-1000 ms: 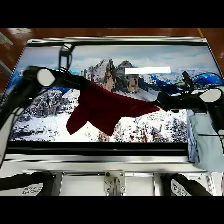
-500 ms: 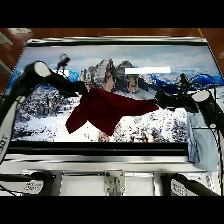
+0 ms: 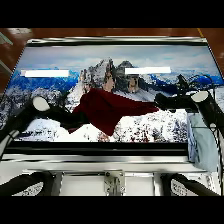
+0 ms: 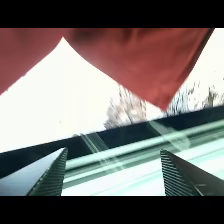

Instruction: Fold the shirts.

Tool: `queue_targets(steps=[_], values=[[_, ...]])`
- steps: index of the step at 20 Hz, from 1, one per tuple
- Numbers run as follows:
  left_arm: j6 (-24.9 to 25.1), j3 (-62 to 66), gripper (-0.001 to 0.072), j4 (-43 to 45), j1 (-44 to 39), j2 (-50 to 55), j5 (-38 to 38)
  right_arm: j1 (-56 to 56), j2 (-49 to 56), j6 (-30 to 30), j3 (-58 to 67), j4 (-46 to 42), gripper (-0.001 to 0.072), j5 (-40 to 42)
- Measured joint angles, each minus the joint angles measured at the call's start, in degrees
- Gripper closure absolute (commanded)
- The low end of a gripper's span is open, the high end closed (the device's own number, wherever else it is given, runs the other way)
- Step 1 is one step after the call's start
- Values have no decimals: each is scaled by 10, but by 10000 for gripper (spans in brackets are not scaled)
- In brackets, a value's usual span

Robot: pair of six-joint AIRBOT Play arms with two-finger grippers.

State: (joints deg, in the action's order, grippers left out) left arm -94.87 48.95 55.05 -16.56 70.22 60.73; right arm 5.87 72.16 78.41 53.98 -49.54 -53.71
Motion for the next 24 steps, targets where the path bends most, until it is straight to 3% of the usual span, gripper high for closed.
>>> queue_targets(steps=[4, 7, 15, 16, 18, 20, 24], values=[[-3, -50, -5, -79, -67, 56, -123, 0, 0, -1, 0, -3, 644, -3], [-1, -33, -5, -113, -93, 111, -172, 0, 0, -1, 0, -3, 644, -4], [10, 53, 5, -142, -106, 200, -208, 0, 0, -1, 0, -3, 644, -5], [11, 57, 95, -143, -105, 205, -203, 0, 0, 0, 0, -3, 644, -6], [15, 62, 472, -136, -102, 214, -200, 0, 0, 0, 0, -3, 644, -7], [16, 65, 664, -129, -97, 218, -198, 0, 0, 0, 0, -3, 644, -7], [45, 74, 668, -133, -87, 214, -180, 0, -1, 2, 0, 0, 644, -7]])
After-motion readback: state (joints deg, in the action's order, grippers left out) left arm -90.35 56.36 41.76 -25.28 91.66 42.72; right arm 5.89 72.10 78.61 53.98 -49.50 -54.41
